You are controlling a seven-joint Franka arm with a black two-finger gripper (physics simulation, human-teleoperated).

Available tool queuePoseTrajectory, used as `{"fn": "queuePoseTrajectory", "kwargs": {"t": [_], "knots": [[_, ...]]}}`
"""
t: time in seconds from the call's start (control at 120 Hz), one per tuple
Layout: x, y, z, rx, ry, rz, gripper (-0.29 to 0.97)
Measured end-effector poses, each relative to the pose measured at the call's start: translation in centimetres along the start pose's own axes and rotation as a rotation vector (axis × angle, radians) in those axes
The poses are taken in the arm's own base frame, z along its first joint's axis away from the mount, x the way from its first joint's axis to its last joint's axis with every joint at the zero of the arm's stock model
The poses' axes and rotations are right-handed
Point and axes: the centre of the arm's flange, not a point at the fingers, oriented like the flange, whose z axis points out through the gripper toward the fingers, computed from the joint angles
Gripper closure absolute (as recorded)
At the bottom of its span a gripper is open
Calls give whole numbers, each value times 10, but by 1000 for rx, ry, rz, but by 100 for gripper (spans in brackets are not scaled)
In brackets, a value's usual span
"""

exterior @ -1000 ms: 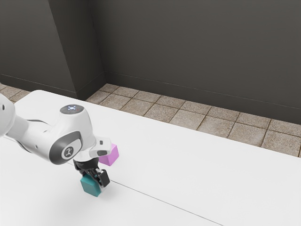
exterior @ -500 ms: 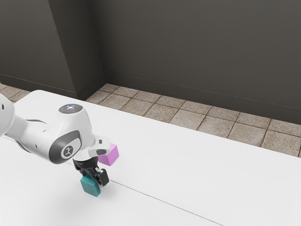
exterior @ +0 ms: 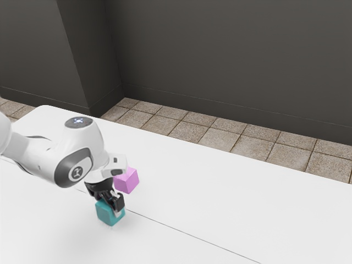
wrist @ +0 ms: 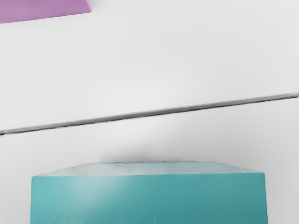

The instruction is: Pick up the blue block with one arm, and put the blue block on the pink block with one arm

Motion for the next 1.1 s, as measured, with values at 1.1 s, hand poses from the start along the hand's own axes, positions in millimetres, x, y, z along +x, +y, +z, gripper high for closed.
{"fn": "queuePoseTrajectory", "kwargs": {"t": [1.1], "knots": [[97,-46,-73,-7,63,-132,29]]}}
